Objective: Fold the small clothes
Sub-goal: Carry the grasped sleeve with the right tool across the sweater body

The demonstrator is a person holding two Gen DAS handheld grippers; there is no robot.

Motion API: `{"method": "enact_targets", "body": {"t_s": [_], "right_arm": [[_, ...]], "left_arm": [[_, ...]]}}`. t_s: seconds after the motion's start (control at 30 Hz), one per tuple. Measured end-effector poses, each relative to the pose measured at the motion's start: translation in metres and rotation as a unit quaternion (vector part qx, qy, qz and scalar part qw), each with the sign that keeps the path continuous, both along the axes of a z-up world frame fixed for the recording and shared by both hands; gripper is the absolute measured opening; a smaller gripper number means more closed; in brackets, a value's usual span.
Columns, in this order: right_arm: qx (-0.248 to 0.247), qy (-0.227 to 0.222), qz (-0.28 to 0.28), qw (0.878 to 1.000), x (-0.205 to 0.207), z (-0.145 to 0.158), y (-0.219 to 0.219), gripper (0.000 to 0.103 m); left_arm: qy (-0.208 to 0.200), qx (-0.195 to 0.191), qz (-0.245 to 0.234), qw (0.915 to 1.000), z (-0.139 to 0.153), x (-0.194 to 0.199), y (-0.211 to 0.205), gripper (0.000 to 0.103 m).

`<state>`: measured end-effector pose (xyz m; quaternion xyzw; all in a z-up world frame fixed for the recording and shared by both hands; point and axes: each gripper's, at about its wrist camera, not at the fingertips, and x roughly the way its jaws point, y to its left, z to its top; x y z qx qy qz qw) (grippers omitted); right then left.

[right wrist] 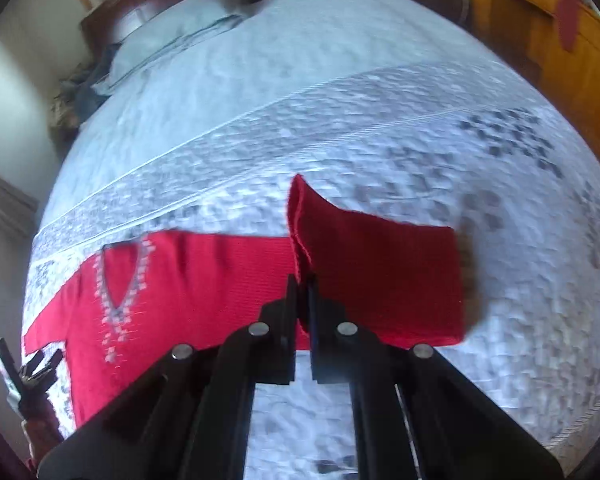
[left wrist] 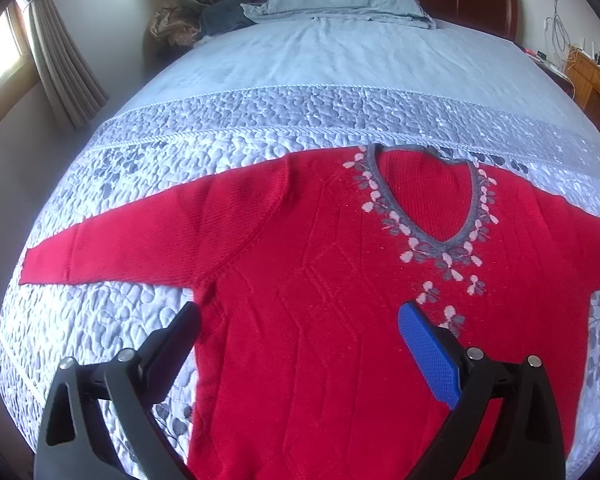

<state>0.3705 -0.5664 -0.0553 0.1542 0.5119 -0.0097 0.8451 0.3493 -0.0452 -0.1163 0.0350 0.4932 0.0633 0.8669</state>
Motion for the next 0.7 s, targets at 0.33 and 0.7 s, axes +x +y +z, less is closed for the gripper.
{"method": "enact_targets", "body": {"t_s": [0.33, 0.7], "right_arm": [[0.052, 0.004, 0.118, 0.992, 0.050, -0.009, 0.173, 0.004], [0.063, 0.089, 0.138, 0.984, 0.064, -0.100, 0.244, 0.010]], "left_arm": [[0.002, -0.029, 0.015, 0.9995, -0.004, -0.005, 0.042, 0.099], [0.012, -0.033, 0.008, 0.9993, -0.012, -0.002, 0.041, 0.099]]}}
